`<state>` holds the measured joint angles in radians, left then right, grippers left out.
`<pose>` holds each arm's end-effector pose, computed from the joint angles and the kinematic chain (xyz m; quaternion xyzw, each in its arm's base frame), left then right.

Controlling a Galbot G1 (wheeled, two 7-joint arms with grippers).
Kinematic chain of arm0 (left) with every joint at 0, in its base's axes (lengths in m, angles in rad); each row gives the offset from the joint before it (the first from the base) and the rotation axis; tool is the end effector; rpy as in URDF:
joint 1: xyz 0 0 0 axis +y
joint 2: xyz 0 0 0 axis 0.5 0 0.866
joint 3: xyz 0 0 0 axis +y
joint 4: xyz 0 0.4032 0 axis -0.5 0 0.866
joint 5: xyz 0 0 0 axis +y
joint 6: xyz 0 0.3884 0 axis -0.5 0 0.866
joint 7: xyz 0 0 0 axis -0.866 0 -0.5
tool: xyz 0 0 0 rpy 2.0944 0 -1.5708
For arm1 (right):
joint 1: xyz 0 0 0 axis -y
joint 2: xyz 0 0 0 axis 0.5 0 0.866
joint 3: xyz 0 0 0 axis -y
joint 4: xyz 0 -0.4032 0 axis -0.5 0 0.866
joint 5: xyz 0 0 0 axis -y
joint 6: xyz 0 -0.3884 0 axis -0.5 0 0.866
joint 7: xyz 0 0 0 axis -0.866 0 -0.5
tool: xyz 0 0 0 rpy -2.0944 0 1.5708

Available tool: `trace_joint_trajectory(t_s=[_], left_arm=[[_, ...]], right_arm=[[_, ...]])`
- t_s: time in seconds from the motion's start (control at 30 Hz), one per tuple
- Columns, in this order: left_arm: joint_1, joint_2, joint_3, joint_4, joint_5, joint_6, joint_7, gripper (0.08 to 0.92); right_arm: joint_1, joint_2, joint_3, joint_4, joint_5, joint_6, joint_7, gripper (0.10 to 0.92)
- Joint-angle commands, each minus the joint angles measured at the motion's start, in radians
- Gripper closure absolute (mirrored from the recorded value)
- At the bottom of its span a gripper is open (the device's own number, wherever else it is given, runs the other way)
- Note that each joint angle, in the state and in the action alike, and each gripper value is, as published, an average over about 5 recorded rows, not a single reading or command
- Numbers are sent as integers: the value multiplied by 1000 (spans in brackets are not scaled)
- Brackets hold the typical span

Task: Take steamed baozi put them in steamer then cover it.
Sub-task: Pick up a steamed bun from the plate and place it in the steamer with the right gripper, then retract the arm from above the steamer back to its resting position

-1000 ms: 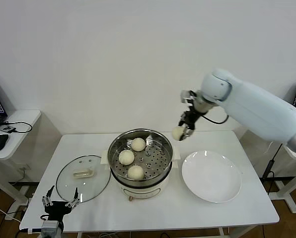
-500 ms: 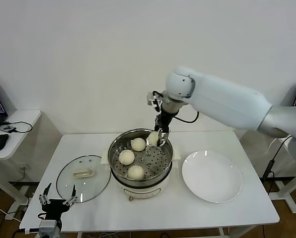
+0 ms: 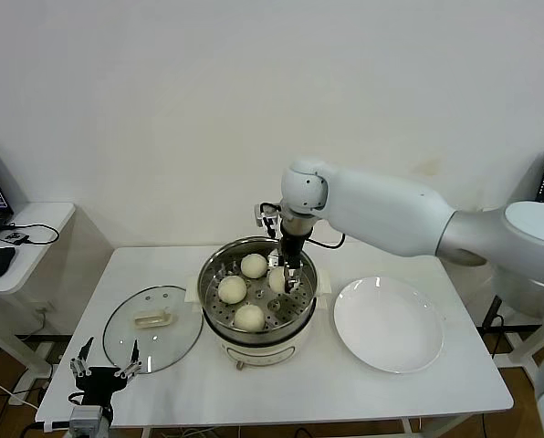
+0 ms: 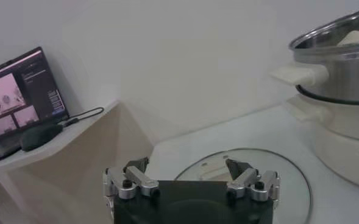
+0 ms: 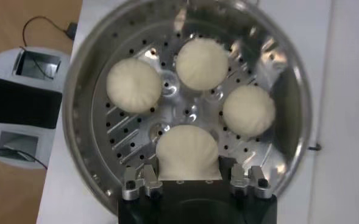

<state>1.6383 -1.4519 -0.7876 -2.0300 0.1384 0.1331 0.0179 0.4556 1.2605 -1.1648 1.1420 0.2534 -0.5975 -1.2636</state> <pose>0.1572 0.1176 -0.3688 0.0834 -0.9719 -0.1780 0.1296 0.6405 0.1616 -0.0852 0.5714 -0.4836 0.5212 0.4099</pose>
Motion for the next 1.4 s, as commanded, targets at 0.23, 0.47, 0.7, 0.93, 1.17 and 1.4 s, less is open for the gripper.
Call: trace_joint_trajectory(t_s=[0.23, 0.47, 0.7, 0.93, 1.17, 1.4], left_arm=[[-3, -3, 2, 5, 0, -1, -2, 177], [-6, -6, 4, 15, 0, -2, -4, 177], [-15, -14, 11, 14, -16, -17, -24, 177], [-34, -12, 10, 29, -80, -82, -77, 177], [-62, -3, 13, 60, -163, -136, -67, 177], [-84, 10, 32, 87, -208, -171, -62, 177]], right_arm=[[-92, 48, 48, -113, -94, 13, 16, 423], [-86, 30, 62, -83, -76, 2, 27, 375], [-25, -89, 120, 38, -34, -9, 27, 216], [-110, -359, 467, 225, 33, 80, 217, 203], [-409, -585, 787, 429, 290, 241, 903, 203], [-980, -664, 1318, 601, 314, 279, 1158, 203]])
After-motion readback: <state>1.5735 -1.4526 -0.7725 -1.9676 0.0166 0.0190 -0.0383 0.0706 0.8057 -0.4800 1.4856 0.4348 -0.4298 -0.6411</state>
